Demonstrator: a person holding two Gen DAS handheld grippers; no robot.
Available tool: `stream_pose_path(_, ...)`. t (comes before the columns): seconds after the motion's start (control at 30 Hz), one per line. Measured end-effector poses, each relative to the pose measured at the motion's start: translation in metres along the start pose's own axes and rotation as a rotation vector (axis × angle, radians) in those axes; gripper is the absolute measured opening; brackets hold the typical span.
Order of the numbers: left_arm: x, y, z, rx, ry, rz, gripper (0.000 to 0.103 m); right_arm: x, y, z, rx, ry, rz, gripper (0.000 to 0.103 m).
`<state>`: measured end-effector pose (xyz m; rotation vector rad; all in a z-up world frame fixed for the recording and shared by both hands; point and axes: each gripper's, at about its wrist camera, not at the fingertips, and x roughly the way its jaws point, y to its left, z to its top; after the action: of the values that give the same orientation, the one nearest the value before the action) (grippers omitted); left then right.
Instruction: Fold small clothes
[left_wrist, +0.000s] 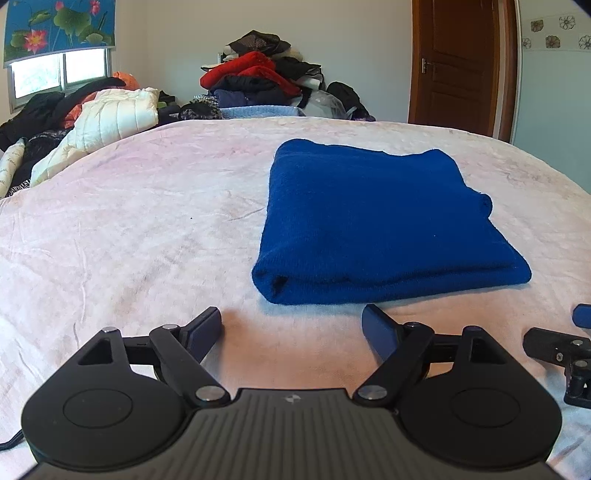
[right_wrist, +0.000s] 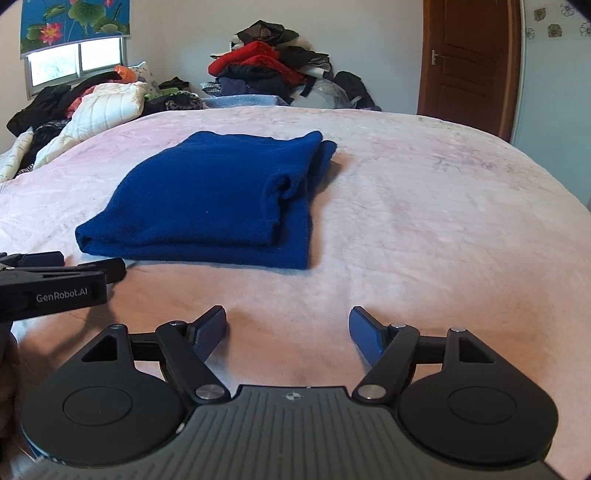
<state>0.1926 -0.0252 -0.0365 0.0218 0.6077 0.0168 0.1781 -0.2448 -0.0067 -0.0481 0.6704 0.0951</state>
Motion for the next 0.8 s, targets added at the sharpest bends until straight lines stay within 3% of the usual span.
stream_pose_path(0.17,0.001,-0.003,0.0,0.013,-0.003,0.004,0.084,0.016,0.001,0.004,-0.006,0.041,-0.009,0.103)
stream_pose_path(0.8,0.0,-0.005,-0.001,0.018,-0.008,0.018,0.085,0.021,0.004,0.001,0.005,0.002,0.005,0.103)
